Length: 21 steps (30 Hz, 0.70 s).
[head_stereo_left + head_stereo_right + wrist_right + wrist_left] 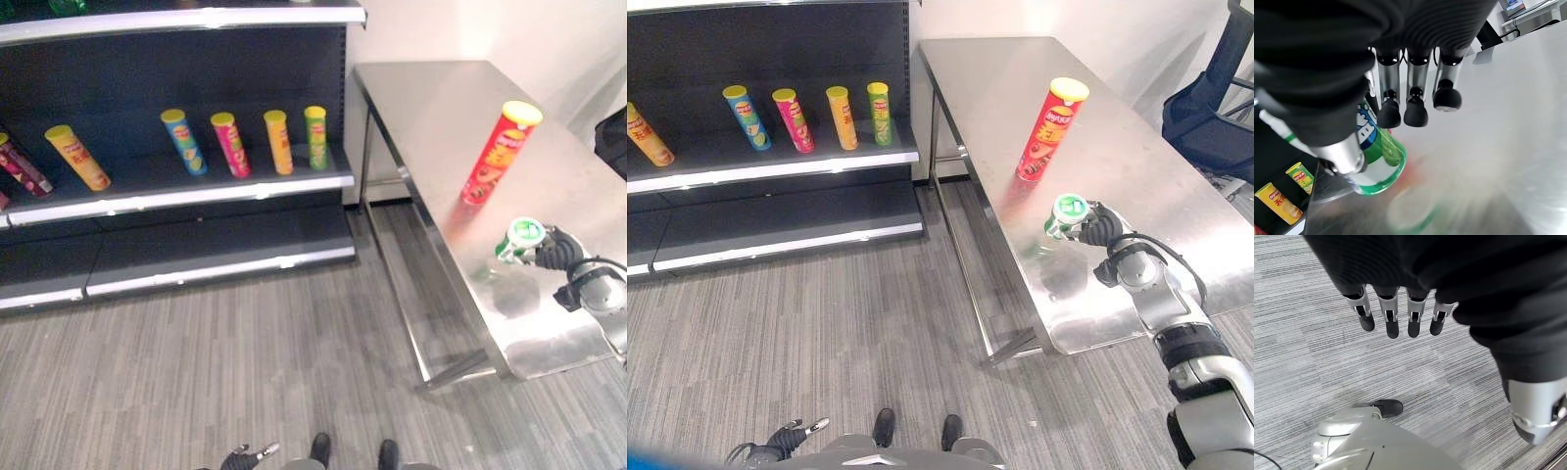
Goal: Put the goods on the table back onto the shelves and tidy them up.
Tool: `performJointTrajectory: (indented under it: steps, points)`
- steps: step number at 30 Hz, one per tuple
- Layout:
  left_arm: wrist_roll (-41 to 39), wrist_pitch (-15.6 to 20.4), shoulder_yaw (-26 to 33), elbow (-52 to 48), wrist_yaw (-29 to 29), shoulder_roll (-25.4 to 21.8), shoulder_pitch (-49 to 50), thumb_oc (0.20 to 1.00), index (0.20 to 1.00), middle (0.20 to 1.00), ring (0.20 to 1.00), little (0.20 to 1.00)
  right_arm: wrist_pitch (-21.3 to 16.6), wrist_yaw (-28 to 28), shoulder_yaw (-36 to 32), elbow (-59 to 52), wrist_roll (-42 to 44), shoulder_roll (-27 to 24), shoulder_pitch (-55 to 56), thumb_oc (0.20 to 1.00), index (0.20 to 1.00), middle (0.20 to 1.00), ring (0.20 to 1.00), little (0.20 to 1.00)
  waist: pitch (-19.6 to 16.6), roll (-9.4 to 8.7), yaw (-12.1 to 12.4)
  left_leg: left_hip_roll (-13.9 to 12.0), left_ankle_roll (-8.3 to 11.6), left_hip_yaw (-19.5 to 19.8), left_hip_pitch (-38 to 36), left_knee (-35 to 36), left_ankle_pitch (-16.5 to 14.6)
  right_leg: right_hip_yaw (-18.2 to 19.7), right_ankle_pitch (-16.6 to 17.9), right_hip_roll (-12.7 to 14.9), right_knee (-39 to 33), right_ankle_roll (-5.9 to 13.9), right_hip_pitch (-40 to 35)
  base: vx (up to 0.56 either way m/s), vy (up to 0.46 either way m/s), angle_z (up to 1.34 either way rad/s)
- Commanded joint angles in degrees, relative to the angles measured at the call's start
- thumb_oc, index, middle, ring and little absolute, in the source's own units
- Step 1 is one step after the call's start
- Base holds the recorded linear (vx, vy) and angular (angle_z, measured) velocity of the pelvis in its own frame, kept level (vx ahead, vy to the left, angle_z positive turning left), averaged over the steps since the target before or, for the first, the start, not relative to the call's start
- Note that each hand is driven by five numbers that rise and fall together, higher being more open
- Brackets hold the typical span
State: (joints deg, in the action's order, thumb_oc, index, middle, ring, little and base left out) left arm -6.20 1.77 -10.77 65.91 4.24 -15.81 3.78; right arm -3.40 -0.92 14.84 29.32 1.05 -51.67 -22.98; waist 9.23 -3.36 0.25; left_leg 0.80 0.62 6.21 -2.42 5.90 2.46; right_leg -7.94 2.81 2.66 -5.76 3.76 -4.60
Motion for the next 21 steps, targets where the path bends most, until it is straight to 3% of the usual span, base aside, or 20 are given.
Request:
performJointTrajectory:
  steps: [1, 9, 12, 17, 18, 19, 20, 21]
  points:
    - [1.1, -0.2, -0.2, 2.2, 1.1, 0.0, -2.9, 1.0, 1.0, 1.0, 1.0, 1.0, -2.4, -3.4, -1.6, -2.8, 0.8, -4.8, -1.6, 0.2, 0.2, 0.2, 0.2, 0.2, -1.3, -0.68, 1.1, -5.9, 5.0, -4.4, -2.8, -0.9, -4.5, 1.3, -5.8, 2.8, 3.4, 3.79, -1.7, 0.01, -0.003, -0.09]
    - [2.8, -0.5, 1.5, 2.3, 1.8, 0.4, -2.6, 1.0, 1.0, 1.0, 1.0, 1.0, -4.1, -8.1, -13.4, -15.3, -1.9, -3.9, 6.0, 0.2, 0.2, 0.2, 0.2, 0.2, -1.7, 0.18, -0.1, -5.8, 4.82, -5.1, -3.1, -0.9, -5.0, 1.9, -5.8, 2.9, 3.3, 3.96, -1.6, 0.01, -0.006, -0.05]
    - [4.1, -0.6, 2.4, 1.7, 1.6, 0.1, -2.1, 1.0, 1.0, 1.0, 1.0, 1.0, -5.7, -9.5, -19.5, -24.8, -3.9, -3.3, 9.3, 0.2, 0.2, 0.2, 0.2, 0.2, -1.8, 0.81, -0.7, -6.0, 4.81, -5.5, -3.1, -0.9, -5.1, 2.6, -5.8, 2.6, 3.2, 3.83, -1.2, 0.01, -0.041, -0.08]
    - [4.4, -0.6, 2.0, -0.2, 1.0, 0.0, -1.2, 1.0, 1.0, 1.0, 1.0, 1.0, -7.3, -8.6, -20.3, -29.9, -2.8, -3.2, 9.4, 0.2, 0.2, 0.2, 0.2, 0.2, -1.5, 1.35, -0.9, -6.8, 5.31, -5.3, -2.5, -0.9, -4.5, 3.1, -5.9, 1.5, 2.7, 3.22, -0.7, -0.01, -0.091, -0.09]
    - [2.8, -0.4, 2.6, -1.7, 0.8, -0.2, -0.7, 1.0, 1.0, 1.0, 1.0, 1.0, -7.9, -8.1, -19.1, -30.7, -2.1, -3.1, 8.5, 0.2, 0.2, 0.2, 0.2, 0.2, -1.0, 1.21, -0.5, -8.0, 5.81, -4.6, -2.0, -0.9, -3.7, 3.8, -6.1, 0.3, 2.1, 2.64, -0.5, -0.03, -0.177, 0.02]
    - [2.3, -0.4, 2.7, -2.2, 0.7, -0.3, -0.5, 1.0, 1.0, 1.0, 1.0, 1.0, -8.1, -8.0, -18.6, -30.9, -2.0, -3.0, 8.1, 0.2, 0.2, 0.2, 0.2, 0.2, -0.5, 1.08, -0.3, -8.2, 5.8, -4.2, -1.4, -2.2, -3.7, 3.9, -6.3, 0.0, 2.1, 2.32, -0.6, -0.23, -0.258, 0.09]
    - [-0.6, 0.1, 2.7, -4.2, 1.2, -0.1, -1.8, 1.0, 1.0, 1.0, 1.0, 1.0, -8.4, -8.8, -17.2, -31.0, -1.4, -2.8, 5.6, 0.2, 0.2, 0.2, 0.2, 0.2, 3.6, -0.21, 1.0, -5.6, 6.06, -1.2, 6.6, -13.1, -4.3, 3.1, -6.5, 0.8, 2.7, 1.34, 0.1, -0.22, -0.141, 0.1]
    - [-0.6, 0.1, 2.7, -4.2, 1.2, -0.1, -1.9, 1.0, 1.0, 1.0, 1.0, 1.0, -8.4, -8.8, -17.1, -30.9, -1.3, -2.8, 5.4, 0.2, 0.2, 0.2, 0.2, 0.2, 3.6, -0.23, 0.7, -5.5, 6.02, -0.9, 7.2, -13.8, -4.6, 2.9, -6.5, 0.8, 2.7, 1.38, 0.3, -0.24, -0.125, 0.24]
